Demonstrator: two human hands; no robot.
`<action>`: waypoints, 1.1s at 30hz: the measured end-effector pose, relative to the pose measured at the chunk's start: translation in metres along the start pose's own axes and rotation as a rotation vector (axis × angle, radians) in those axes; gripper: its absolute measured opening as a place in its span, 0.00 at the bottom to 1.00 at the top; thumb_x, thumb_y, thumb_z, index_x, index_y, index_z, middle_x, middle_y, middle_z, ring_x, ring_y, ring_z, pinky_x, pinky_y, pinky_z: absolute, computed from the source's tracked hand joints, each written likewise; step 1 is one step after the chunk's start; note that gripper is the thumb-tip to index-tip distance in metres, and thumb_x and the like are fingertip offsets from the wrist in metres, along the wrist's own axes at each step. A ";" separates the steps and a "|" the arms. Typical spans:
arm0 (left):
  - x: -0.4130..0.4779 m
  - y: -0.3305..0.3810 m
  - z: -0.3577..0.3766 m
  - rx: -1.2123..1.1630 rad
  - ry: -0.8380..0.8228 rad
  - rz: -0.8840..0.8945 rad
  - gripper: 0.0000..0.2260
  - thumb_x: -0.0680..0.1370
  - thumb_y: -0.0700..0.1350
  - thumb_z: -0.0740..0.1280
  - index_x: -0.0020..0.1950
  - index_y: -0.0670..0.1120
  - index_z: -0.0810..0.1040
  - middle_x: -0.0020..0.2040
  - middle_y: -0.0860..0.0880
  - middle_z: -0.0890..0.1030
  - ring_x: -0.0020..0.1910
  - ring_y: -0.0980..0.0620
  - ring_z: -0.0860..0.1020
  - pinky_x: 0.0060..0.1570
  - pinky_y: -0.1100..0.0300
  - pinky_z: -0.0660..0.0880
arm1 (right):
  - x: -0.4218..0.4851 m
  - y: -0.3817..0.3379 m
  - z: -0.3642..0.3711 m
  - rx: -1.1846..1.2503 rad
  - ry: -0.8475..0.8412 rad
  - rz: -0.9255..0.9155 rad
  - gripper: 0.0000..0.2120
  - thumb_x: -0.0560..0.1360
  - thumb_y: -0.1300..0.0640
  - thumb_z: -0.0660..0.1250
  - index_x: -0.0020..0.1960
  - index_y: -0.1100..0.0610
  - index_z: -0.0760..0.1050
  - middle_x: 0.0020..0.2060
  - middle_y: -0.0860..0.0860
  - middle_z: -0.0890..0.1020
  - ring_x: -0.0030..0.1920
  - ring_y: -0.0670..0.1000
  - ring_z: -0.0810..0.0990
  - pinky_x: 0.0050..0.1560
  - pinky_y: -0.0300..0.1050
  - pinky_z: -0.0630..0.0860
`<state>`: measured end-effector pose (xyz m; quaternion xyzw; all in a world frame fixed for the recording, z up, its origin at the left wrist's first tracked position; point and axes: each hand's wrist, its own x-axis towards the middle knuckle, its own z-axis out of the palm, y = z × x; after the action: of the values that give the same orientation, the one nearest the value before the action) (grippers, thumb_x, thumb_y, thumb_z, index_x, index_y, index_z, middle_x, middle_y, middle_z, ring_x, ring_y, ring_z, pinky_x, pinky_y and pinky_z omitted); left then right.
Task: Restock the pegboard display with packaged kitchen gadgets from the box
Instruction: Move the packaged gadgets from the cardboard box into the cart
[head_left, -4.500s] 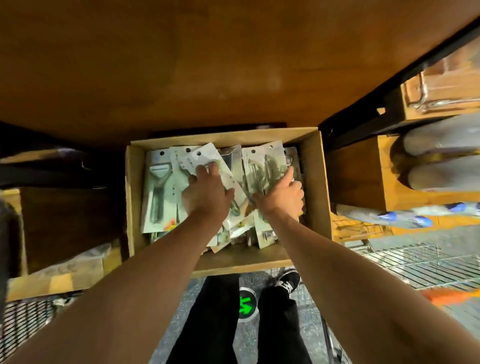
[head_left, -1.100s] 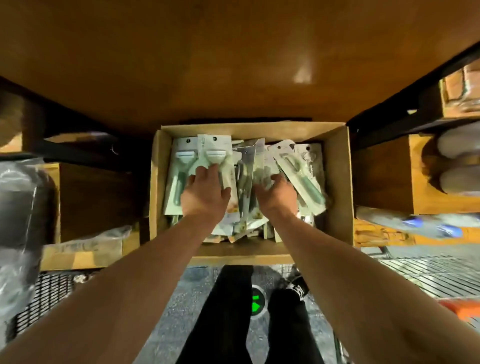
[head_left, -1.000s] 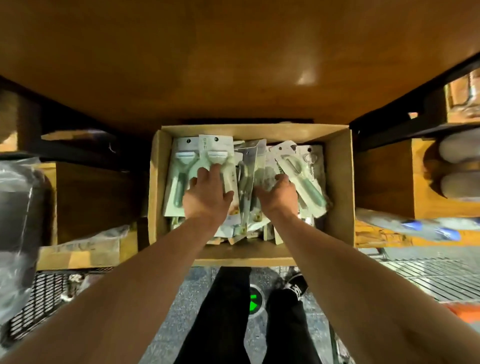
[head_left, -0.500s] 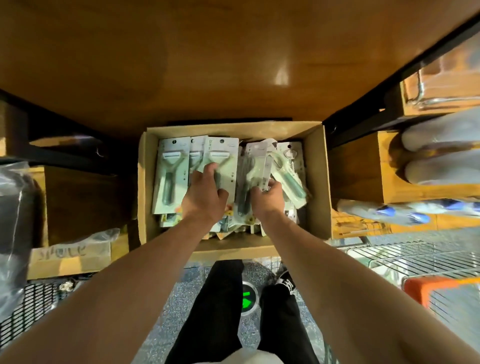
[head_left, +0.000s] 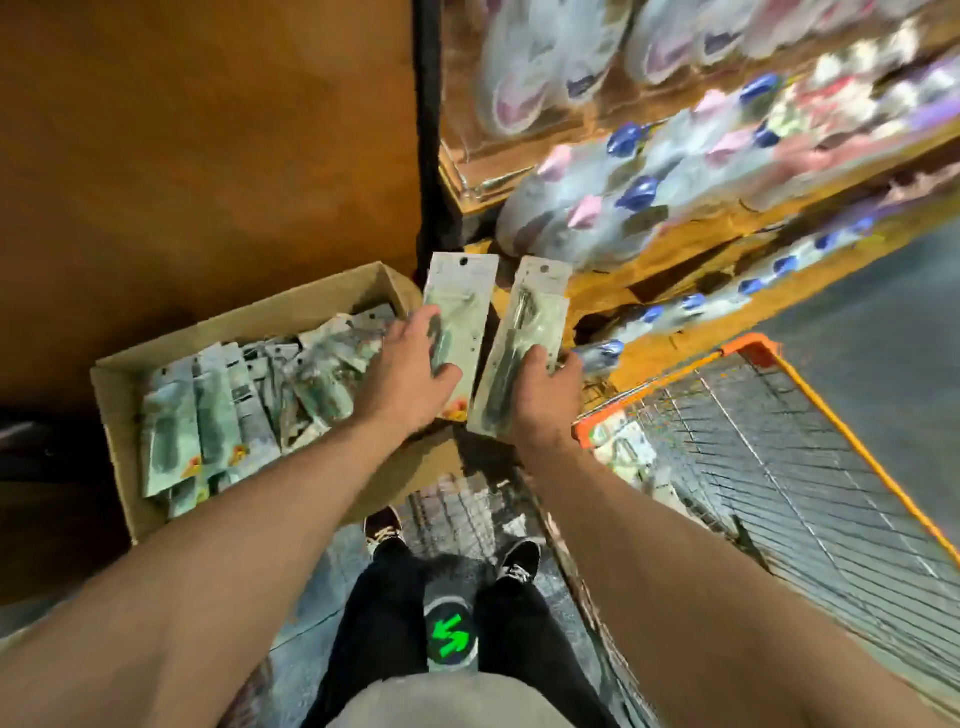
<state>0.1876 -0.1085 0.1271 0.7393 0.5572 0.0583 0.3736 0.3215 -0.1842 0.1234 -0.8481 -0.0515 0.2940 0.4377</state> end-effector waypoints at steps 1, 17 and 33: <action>-0.003 0.024 0.012 0.016 -0.020 0.055 0.31 0.77 0.48 0.73 0.78 0.55 0.65 0.64 0.47 0.76 0.59 0.44 0.79 0.51 0.51 0.76 | 0.007 0.001 -0.024 0.031 0.046 0.005 0.18 0.79 0.49 0.63 0.64 0.58 0.74 0.56 0.56 0.81 0.55 0.56 0.78 0.57 0.47 0.72; -0.049 0.164 0.300 0.597 -0.490 0.356 0.29 0.79 0.43 0.67 0.79 0.50 0.61 0.68 0.40 0.71 0.59 0.34 0.79 0.55 0.43 0.78 | 0.120 0.215 -0.245 0.301 0.077 0.594 0.28 0.85 0.59 0.61 0.81 0.57 0.54 0.66 0.57 0.76 0.64 0.60 0.78 0.64 0.49 0.74; -0.014 0.156 0.268 0.348 -0.430 0.334 0.21 0.82 0.36 0.60 0.72 0.51 0.76 0.60 0.43 0.80 0.56 0.42 0.81 0.56 0.47 0.79 | 0.127 0.183 -0.198 0.009 0.010 0.388 0.04 0.81 0.56 0.65 0.55 0.50 0.77 0.42 0.49 0.85 0.45 0.54 0.86 0.51 0.53 0.83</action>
<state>0.4389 -0.2672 0.0364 0.8687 0.3382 -0.1347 0.3360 0.5026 -0.3934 0.0129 -0.8415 0.1164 0.3690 0.3770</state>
